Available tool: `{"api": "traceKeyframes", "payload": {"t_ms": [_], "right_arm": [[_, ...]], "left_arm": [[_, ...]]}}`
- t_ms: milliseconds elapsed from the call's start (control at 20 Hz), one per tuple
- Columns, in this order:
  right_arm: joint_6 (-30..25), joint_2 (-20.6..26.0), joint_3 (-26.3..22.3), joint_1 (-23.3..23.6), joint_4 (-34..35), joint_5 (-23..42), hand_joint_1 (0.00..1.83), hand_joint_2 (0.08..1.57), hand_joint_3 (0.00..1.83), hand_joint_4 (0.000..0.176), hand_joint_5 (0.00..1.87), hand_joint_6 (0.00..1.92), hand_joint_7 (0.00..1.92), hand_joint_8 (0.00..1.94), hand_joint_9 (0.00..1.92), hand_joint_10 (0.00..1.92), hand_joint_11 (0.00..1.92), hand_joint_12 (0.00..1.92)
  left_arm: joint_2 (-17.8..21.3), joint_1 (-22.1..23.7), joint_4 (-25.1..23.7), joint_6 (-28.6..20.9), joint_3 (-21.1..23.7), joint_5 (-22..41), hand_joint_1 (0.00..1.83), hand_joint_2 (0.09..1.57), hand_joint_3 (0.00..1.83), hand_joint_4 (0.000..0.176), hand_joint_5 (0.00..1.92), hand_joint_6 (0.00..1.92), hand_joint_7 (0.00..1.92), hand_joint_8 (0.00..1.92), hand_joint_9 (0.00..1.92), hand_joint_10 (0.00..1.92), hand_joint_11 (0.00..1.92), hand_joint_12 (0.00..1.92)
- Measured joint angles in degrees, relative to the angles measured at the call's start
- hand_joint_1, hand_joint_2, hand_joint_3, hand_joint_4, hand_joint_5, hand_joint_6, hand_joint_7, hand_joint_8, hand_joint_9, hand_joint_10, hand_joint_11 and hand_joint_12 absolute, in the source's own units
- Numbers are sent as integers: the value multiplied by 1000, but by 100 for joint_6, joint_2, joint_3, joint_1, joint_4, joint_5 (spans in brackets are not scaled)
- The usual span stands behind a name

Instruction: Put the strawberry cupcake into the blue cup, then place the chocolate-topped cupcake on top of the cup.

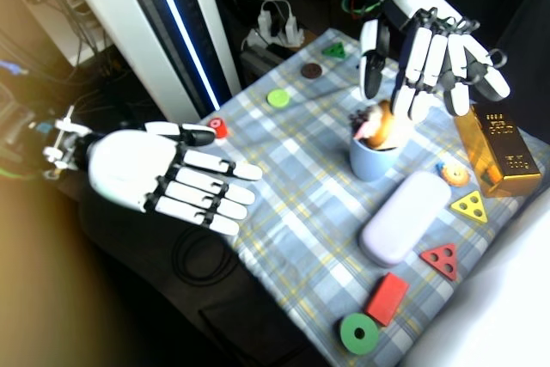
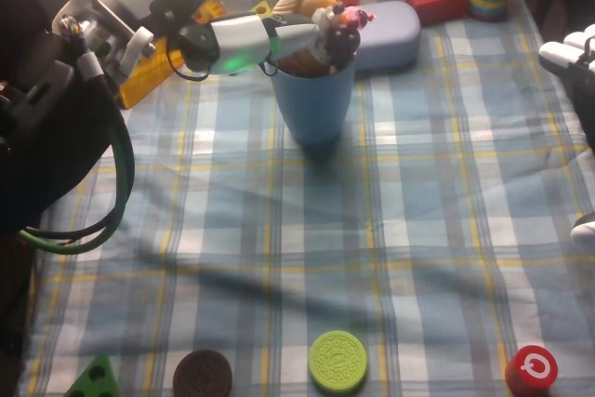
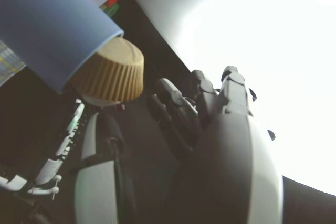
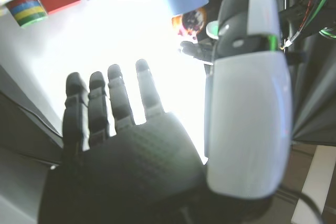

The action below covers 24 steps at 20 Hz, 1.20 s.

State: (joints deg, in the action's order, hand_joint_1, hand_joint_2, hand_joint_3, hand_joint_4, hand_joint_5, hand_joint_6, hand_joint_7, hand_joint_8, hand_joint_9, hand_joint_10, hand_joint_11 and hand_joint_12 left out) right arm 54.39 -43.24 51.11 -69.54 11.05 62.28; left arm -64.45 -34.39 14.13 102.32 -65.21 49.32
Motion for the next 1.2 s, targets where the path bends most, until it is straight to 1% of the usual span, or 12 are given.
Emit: {"api": "traceKeyframes", "payload": {"t_ms": [200, 300, 550, 600, 650, 700, 750, 800, 850, 1050, 1150, 1200], "right_arm": [[-9, -9, 2, 0, 11, 0, 355, 848, 0, 69, 0, 0, 107, 12, 57, 11, 193, 178], [-11, -11, 17, 0, 17, 0, 361, 859, 4, 58, 0, 0, 69, 0, 21, 0, 122, 157], [-13, -11, 31, 0, 155, 33, 234, 887, 7, 36, 0, 0, 15, 0, 0, 0, 0, 1], [-11, 0, 26, -7, 251, 90, 145, 909, 14, 4, 7, 2, 3, 0, 0, 0, 0, 0], [-13, 31, 9, -33, 330, 160, 28, 936, 23, 0, 1, 0, 0, 0, 0, 0, 0, 0], [-13, 94, -9, -72, 350, 219, 28, 936, 23, 0, 1, 0, 0, 0, 0, 0, 0, 0], [-11, 166, -17, -72, 363, 245, 0, 941, 18, 13, 0, 0, 0, 0, 0, 0, 0, 0], [0, 201, -17, -72, 413, 310, 0, 941, 18, 13, 0, 0, 0, 0, 0, 0, 0, 0], [44, 243, -17, -72, 448, 372, 0, 914, 3, 43, 0, 0, 0, 0, 0, 0, 0, 0], [136, 164, -66, -271, 765, 586, 0, 916, 2, 86, 0, 0, 0, 0, 0, 0, 0, 0], [411, 146, -173, -299, 920, 640, 0, 951, 17, 59, 1, 0, 0, 0, 0, 0, 0, 0], [815, 149, -299, -299, 1093, 715, 0, 906, 0, 93, 0, 0, 0, 0, 0, 0, 0, 0]], "left_arm": [[61, 0, 4, 4, 17, -2, 1001, 1004, 0, 0, 747, 0, 678, 0, 342, 0, 0, 0], [149, 0, 7, 0, 72, -4, 808, 926, 0, 72, 394, 0, 318, 0, 188, 0, 0, 0], [505, -212, -22, 0, 341, 87, 239, 896, 0, 126, 13, 0, 2, 0, 0, 0, 0, 0], [647, -400, 11, -9, 461, 125, 190, 914, 0, 142, 0, 0, 0, 0, 0, 0, 0, 0], [756, -570, 120, -4, 566, 170, 37, 959, 19, 97, 0, 0, 0, 0, 0, 0, 0, 0], [831, -721, 225, 0, 645, 216, 37, 959, 19, 97, 0, 0, 0, 0, 0, 0, 0, 0], [935, -966, 444, 50, 763, 339, 1, 890, 0, 65, 0, 0, 0, 0, 0, 0, 0, 0], [999, -1158, 632, 120, 855, 463, 1, 890, 0, 65, 0, 0, 0, 0, 0, 0, 0, 0], [1071, -1401, 835, 210, 979, 660, 0, 883, 0, 97, 0, 0, 0, 0, 0, 0, 0, 0], [1285, -2402, 1757, 1145, 1720, 1611, 0, 863, 0, 85, 0, 0, 0, 0, 0, 0, 0, 0], [1294, -2732, 1912, 1150, 1899, 2059, 0, 875, 0, 88, 0, 0, 0, 0, 0, 0, 0, 0], [1294, -3012, 2142, 1152, 2017, 2437, 0, 862, 0, 82, 0, 0, 0, 0, 0, 0, 0, 0]]}}
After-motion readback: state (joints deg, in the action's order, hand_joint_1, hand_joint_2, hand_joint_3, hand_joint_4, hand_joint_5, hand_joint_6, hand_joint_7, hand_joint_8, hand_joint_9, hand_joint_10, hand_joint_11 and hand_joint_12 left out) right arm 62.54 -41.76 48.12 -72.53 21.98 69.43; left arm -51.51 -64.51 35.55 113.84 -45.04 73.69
